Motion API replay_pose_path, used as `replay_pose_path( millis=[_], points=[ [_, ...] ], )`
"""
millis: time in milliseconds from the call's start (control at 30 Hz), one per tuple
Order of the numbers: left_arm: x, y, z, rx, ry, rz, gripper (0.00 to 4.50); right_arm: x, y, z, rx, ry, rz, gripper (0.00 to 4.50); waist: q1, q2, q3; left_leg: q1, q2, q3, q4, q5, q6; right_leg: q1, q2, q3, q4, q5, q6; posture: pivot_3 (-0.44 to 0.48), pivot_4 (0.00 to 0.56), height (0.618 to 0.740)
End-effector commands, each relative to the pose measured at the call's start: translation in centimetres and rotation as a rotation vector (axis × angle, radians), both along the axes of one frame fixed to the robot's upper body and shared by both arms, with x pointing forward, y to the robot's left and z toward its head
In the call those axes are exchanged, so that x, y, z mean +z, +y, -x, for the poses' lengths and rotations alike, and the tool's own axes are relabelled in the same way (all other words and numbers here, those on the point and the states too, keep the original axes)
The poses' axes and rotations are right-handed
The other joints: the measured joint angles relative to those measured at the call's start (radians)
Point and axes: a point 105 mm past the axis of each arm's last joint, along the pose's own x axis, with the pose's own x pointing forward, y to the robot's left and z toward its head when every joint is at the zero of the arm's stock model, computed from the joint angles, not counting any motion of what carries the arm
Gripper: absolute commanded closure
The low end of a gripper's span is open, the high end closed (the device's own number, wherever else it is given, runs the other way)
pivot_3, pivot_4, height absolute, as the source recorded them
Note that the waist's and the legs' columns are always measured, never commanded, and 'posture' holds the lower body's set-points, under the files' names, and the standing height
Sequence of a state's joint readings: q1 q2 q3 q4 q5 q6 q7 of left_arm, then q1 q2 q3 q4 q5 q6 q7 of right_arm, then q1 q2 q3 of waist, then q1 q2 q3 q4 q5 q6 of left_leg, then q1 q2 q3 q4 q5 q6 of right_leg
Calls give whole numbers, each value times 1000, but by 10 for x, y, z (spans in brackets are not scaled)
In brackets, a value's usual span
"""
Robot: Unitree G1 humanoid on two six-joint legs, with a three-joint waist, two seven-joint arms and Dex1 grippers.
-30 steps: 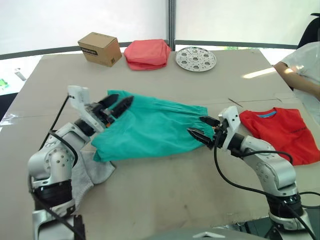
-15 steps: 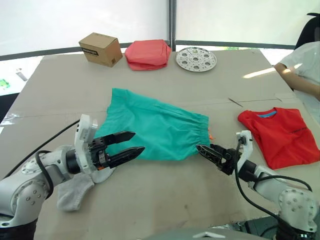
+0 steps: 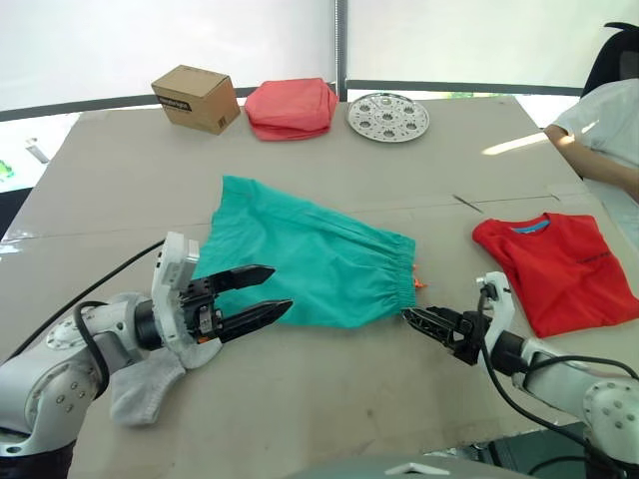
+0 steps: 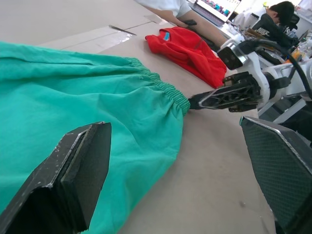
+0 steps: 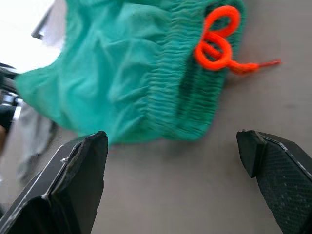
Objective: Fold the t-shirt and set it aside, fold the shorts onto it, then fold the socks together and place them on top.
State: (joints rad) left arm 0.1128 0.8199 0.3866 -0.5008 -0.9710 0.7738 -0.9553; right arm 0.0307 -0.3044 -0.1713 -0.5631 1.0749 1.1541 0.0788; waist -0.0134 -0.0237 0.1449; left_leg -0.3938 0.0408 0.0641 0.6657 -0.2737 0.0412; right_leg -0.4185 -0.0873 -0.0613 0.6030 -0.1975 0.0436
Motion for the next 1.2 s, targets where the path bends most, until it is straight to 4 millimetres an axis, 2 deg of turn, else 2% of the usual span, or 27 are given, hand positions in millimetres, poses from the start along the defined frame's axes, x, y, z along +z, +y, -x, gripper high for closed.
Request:
replay_pose_path(
  millis=[33, 100, 133, 167, 200, 267, 400, 433, 533, 633, 800, 900, 933, 1000, 1133, 1167, 1200],
  points=[
    [8, -2, -2, -3, -58, -2, 0, 2, 7, -19, -38, -79, 54, 26, 1, 0, 0, 0, 0, -1, 0, 0, 0, 0, 0, 0, 0, 0, 0, 0, 150, 740],
    [7, -2, -2, 3, -60, -2, 0, -1, 11, -23, -27, -101, 91, 26, 5, 0, 0, 0, 0, -1, 0, 0, 0, 0, 0, 0, 0, 0, 0, 0, 150, 740],
    [7, -1, -2, 5, -61, -3, 0, -3, 13, -24, -17, -112, 119, 556, 5, -1, 0, -1, 0, -2, 0, 0, 0, 0, 0, 0, 0, 0, 0, 0, 150, 740],
    [6, -1, -2, 9, -63, -5, 0, -5, 16, -25, 4, -126, 143, 829, 5, -1, 0, -2, -1, -2, 0, 0, 0, 0, 0, 0, 0, 0, -1, 0, 150, 740],
    [5, -1, -2, 16, -68, -5, 0, -5, 17, -27, 13, -142, 169, 1374, 4, -1, -1, -2, -1, -2, 0, 0, 1, 0, 0, 0, -1, 0, -1, 0, 150, 740],
    [5, -1, -2, 25, -77, -6, 0, -8, 12, -32, 31, -187, 275, 2303, 2, -1, -1, -2, -1, -1, 0, 0, 1, 0, 0, 0, -1, 2, -4, 0, 150, 740],
    [3, -3, -2, 33, -85, -5, 0, -10, -17, -52, 50, -284, 523, 4311, 4, -1, -1, -1, -1, -1, 1, 0, 1, 0, 0, 0, 0, 0, 0, 0, 150, 740],
    [3, -3, -2, 34, -87, -4, 0, -8, -28, -59, 51, -308, 577, 4415, 7, -1, 0, -1, -1, -1, 2, 0, 1, 1, 0, 0, 0, 0, 0, 0, 150, 740],
    [2, -5, -2, 36, -94, 0, 0, 7, -62, -83, 39, -380, 721, 4415, 12, -1, 0, -2, -2, -1, 4, 0, 1, 1, -1, 0, 0, 0, 0, 0, 150, 740],
    [2, -8, -4, 35, -106, 4, 0, 23, -87, -103, 42, -437, 793, 4415, 14, -3, -1, -2, -3, -1, 4, 0, 1, 1, -1, 2, 0, 0, 0, 0, 150, 740],
    [3, -15, -8, 12, -129, 15, 0, 37, -112, -123, 159, -542, 920, 4415, 15, -3, -1, -2, -3, -1, 1, 0, 1, 1, 2, 2, 0, 2, -4, 0, 150, 740],
    [4, -19, -11, -4, -135, 20, 0, 40, -118, -120, 179, -527, 885, 3524, 15, -3, -1, -2, -3, -1, 1, 0, 1, 2, 3, 2, -1, 2, -5, 0, 150, 740],
    [4, -20, -11, -10, -136, 23, 0, 41, -120, -116, 175, -514, 867, 2823, 15, -3, -1, -2, -3, -1, 2, 0, 2, 3, 3, 2, -1, 3, -5, 0, 150, 740],
    [4, -21, -11, -19, -135, 26, 0, 46, -125, -103, 131, -472, 792, 2230, 26, -3, -1, -2, -2, -1, 2, 0, 2, 3, 2, 2, -1, 3, -4, 0, 150, 740],
    [5, -23, -9, -37, -123, 40, 0, 63, -134, -68, -50, -353, 515, 272, 34, -2, -1, -2, -2, -2, 3, 0, 2, 4, 1, 1, -1, 3, -4, 0, 150, 740],
    [5, -24, -8, -53, -118, 42, 0, 66, -133, -57, -102, -322, 406, 54, 34, -2, -1, -2, -2, -2, 3, 0, 2, 4, 1, 1, -1, 3, -4, 0, 150, 740],
    [5, -25, -6, -64, -115, 43, 0, 68, -133, -49, -134, -300, 337, 54, 33, -3, -1, -2, -2, -2, 3, 0, 2, 4, 1, 1, -1, 3, -4, 0, 150, 740]
  ],
)
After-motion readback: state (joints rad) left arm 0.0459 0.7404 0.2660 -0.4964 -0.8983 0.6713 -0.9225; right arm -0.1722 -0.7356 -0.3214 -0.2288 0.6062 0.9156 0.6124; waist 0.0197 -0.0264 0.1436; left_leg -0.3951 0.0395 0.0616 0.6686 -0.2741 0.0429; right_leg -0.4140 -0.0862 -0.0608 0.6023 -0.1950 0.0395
